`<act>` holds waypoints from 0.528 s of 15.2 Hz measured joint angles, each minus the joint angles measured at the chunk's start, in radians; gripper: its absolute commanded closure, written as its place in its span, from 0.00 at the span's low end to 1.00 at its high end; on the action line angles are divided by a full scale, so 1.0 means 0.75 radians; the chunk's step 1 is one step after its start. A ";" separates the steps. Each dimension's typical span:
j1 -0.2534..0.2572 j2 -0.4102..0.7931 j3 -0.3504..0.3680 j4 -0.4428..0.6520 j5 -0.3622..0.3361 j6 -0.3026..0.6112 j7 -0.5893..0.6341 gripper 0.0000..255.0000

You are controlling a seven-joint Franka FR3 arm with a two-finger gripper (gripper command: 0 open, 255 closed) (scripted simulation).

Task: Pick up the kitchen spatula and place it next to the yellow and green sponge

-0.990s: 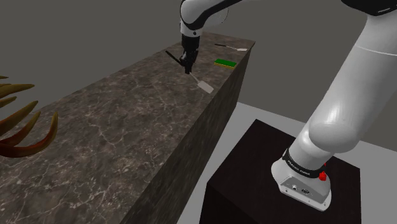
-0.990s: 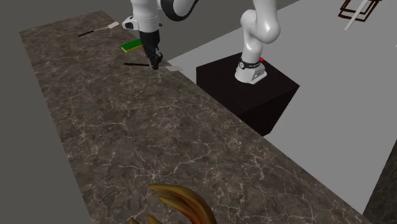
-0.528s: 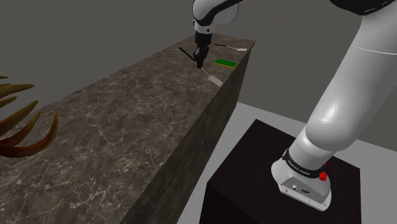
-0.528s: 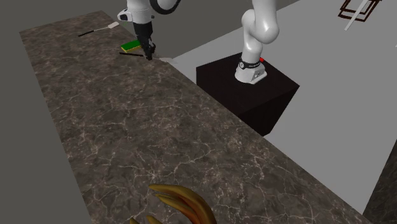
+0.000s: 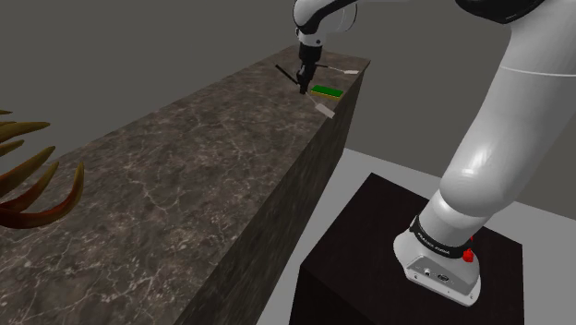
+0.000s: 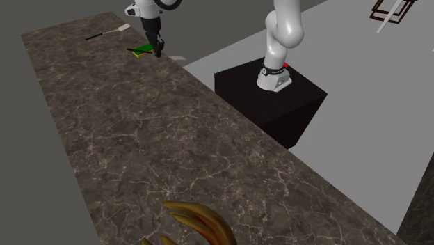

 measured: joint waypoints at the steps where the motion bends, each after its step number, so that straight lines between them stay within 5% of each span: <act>1: -0.001 0.008 -0.001 -0.007 0.001 0.015 -0.004 1.00; 8: -0.004 0.059 0.000 -0.064 0.010 0.123 -0.015 1.00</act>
